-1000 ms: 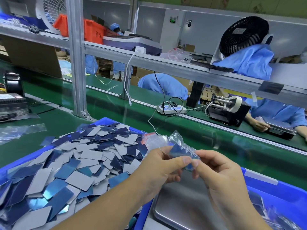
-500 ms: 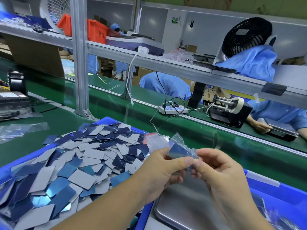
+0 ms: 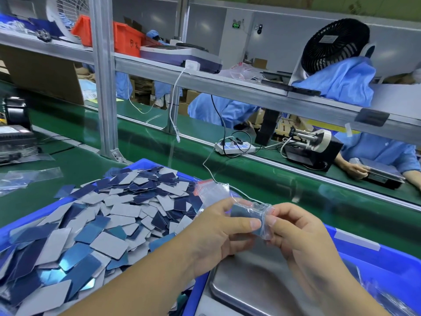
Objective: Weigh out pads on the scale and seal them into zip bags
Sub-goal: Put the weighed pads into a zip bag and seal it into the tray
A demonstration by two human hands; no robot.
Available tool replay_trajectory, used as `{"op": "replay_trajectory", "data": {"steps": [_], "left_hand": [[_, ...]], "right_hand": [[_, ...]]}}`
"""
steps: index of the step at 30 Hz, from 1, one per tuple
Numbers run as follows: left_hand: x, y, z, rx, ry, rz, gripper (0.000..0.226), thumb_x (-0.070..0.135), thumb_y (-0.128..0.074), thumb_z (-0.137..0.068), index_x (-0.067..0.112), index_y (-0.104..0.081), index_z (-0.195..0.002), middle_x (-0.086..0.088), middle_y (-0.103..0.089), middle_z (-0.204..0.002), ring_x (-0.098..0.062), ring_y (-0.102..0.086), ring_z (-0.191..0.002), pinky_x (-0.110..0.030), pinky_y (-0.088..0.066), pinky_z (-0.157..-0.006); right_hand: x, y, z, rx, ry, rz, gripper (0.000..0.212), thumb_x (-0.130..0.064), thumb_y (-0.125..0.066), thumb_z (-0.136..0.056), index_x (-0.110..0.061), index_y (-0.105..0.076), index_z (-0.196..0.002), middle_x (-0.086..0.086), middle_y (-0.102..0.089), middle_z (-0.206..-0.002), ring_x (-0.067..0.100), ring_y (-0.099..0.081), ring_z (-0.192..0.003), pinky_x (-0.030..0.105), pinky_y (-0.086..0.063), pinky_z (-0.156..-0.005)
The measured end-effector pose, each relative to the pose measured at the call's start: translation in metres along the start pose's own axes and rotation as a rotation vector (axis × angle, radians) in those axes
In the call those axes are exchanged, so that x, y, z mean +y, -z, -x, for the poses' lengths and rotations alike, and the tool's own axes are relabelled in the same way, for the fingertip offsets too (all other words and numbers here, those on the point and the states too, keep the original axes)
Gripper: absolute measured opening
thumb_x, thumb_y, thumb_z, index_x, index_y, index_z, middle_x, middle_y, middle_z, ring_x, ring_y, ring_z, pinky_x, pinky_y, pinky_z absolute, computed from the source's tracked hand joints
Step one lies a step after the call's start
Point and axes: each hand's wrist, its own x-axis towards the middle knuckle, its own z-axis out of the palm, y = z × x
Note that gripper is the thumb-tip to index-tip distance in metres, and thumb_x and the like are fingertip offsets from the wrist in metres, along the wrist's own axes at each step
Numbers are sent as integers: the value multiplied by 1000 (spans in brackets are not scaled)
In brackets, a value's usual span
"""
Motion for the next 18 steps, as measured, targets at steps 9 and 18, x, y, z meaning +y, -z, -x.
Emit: {"op": "replay_trajectory", "data": {"steps": [9,18], "left_hand": [[-2,4,0,25,-247,-629,36,19,-84,-71,35,-67,-98,9,-72,-90,-9,-66,-80,-26,-55,-73],[-9,0,-1,52,-258,-605,14,28,-78,-78,30,-77,-91,11,-72,-77,-3,-64,-74,-17,-49,-70]], "right_hand": [[-7,13,-2,44,319,506,25,-20,-62,-82,-41,-59,-95,-1,-64,-73,24,-55,-63,42,-48,-61],[-3,17,-4,-13,248,454,13,-33,-63,-82,-39,-62,-93,-7,-65,-79,7,-59,-69,34,-51,-64]]}}
